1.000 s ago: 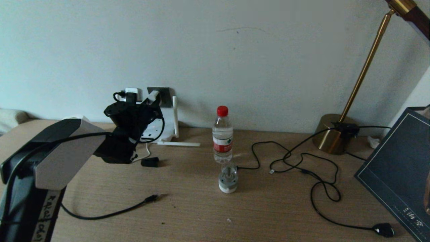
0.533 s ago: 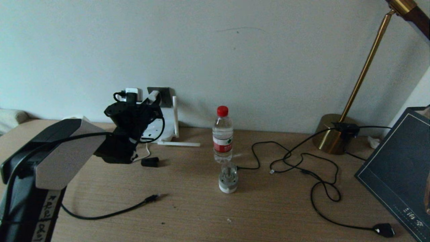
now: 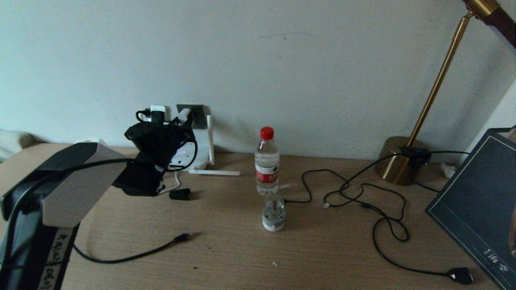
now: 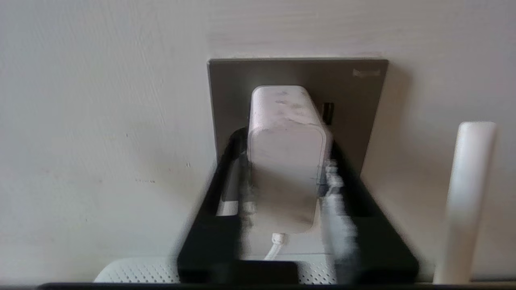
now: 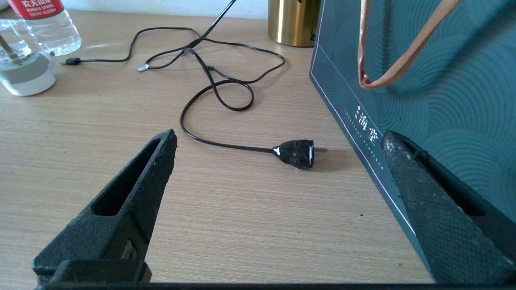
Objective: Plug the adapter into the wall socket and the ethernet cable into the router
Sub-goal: Plug plug into socket, then pick up cable
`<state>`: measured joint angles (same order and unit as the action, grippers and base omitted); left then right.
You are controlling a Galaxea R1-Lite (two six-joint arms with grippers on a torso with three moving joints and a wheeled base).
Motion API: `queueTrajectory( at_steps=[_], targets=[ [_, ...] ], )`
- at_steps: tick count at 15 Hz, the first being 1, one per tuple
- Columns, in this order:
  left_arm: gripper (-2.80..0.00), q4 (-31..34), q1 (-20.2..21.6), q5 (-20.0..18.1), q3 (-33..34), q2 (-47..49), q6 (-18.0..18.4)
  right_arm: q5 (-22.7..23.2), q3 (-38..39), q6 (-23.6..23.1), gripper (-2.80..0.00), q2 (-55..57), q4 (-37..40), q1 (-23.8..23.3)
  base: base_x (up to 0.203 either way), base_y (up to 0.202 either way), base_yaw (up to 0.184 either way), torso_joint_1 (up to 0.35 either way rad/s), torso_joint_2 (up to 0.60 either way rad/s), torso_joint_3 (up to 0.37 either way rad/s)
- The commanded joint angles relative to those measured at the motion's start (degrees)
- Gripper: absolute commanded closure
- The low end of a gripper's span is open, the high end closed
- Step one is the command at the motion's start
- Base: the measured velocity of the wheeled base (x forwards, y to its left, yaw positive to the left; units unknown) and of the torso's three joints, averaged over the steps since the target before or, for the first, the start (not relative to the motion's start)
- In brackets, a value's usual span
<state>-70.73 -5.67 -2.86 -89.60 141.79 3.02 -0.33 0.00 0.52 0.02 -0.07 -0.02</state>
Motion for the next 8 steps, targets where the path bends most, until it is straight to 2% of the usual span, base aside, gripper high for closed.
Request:
queueTrajectory(
  at_steps=[1, 8],
  targets=[
    [-2.80, -0.46, -0.04, -0.04, 0.04, -0.11, -0.03, -0.02, 0.00, 0.00, -2.80, -0.02, -0.01, 0.02, 0.000, 0.000, 0.000, 0.000, 0.00, 0.000],
    [-2.80, -0.46, -0.04, 0.05, 0.04, -0.85, -0.03, -0.02, 0.00, 0.00, -2.80, -0.02, -0.01, 0.02, 0.000, 0.000, 0.000, 0.000, 0.00, 0.000]
  ],
)
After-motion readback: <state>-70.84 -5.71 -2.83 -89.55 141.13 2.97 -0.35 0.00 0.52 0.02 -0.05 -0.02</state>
